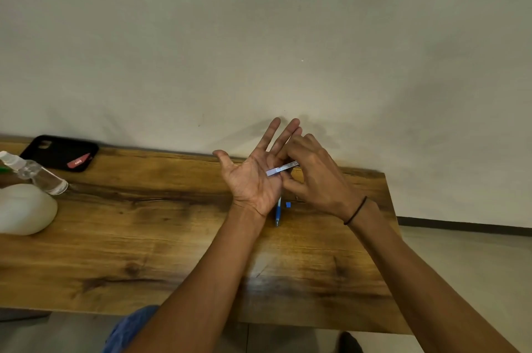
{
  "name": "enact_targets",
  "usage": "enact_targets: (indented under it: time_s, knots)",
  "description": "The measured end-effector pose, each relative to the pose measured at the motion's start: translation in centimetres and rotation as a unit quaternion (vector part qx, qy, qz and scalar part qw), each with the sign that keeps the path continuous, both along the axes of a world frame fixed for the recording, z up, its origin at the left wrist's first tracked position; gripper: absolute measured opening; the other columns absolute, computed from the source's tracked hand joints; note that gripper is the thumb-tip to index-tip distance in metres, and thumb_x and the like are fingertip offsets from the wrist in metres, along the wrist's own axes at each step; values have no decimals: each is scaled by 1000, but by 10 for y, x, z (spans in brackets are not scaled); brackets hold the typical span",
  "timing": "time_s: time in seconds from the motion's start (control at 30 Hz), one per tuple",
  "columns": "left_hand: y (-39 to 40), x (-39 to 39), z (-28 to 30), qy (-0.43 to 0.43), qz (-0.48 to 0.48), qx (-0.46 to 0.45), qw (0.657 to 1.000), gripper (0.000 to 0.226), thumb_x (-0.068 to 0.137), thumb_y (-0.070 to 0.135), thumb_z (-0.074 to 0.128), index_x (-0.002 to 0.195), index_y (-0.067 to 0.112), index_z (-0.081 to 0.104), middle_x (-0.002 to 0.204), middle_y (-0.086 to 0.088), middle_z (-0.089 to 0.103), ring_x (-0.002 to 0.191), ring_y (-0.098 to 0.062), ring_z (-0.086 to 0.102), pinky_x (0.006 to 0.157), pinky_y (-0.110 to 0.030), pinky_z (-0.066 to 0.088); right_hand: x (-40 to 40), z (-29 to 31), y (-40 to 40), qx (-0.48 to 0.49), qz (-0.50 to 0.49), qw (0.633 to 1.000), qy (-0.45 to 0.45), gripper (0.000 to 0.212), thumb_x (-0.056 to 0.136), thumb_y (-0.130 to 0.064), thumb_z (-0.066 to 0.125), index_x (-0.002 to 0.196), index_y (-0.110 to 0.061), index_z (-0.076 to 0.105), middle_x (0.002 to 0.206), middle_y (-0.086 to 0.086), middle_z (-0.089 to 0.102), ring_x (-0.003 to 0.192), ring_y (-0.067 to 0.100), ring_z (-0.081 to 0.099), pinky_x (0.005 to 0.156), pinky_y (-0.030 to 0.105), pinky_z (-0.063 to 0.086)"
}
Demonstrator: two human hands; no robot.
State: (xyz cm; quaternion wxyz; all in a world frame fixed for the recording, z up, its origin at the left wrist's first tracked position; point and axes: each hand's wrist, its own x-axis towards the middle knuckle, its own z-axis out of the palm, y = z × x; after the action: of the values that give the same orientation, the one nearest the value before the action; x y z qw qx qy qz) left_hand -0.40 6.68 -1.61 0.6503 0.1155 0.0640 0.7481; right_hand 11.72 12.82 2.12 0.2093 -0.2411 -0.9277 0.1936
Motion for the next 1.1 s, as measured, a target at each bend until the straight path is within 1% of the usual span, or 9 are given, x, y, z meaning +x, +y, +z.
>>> enact_targets:
  time_s: [0.13,0.3,0.47,0.6,0.67,0.73,0.87,0.97,1.1]
  knots:
    - [1,0,1,-11,-4,4,1000,134,73,102,13,164,5,27,167,-28,29,157,-43,28,129,-58,15,0,3,-1,-18,2,1000,6,23,80,-14,68,98,-24,58,94,-15,52,91,-2,39,69,12,35]
    - [2,1,0,-2,-2,-2,1000,134,73,102,12,163,5,28,167,-28,30,156,-43,29,129,-58,18,0,7,-1,-43,-5,999,-13,39,81,-15,67,118,-23,61,108,-5,63,97,5,44,71,19,45]
    - [2,0,0,-4,-7,-3,1000,133,73,103,13,164,6,28,167,-27,31,156,-43,29,126,-59,26,3,11,-2,-19,16,1000,5,19,81,-11,70,98,-18,69,99,-11,60,93,2,37,80,6,32]
    - [2,1,-1,-8,-12,9,1000,134,72,103,14,164,6,26,167,-28,29,157,-44,28,129,-60,14,2,11,-2,-18,4,1000,3,29,80,-11,67,109,-17,68,105,-7,66,94,-1,37,80,3,32]
    - [3,0,-1,-14,-17,12,1000,134,72,103,13,164,6,26,168,-28,28,157,-44,27,129,-60,14,2,12,-2,-14,10,1000,7,25,81,-10,67,105,-17,70,102,-8,65,94,-2,36,84,2,31]
    - [3,0,-2,-18,-19,11,1000,134,73,102,13,164,6,26,167,-28,29,156,-44,28,129,-60,15,3,12,-2,-15,12,1000,7,20,82,-10,68,100,-18,70,99,-11,61,95,-1,38,83,5,32]
    - [3,1,-3,-25,-20,8,999,133,73,102,13,164,6,27,166,-29,31,156,-44,29,130,-60,12,2,10,-2,-23,-1,1000,0,27,83,-13,67,109,-19,68,105,-8,66,97,1,41,77,10,37]
    - [3,0,-3,-30,-27,10,999,133,73,102,13,164,7,27,167,-28,30,156,-44,28,130,-61,9,3,9,-2,-23,0,1000,11,16,85,-16,68,100,-20,68,97,-14,58,93,1,40,78,9,35]
    - [4,-1,-4,-35,-27,2,999,131,74,102,14,164,7,28,166,-30,31,156,-46,26,130,-61,6,4,8,-1,-40,-10,999,11,15,85,-16,69,97,-26,65,96,-16,56,91,10,47,74,19,36]
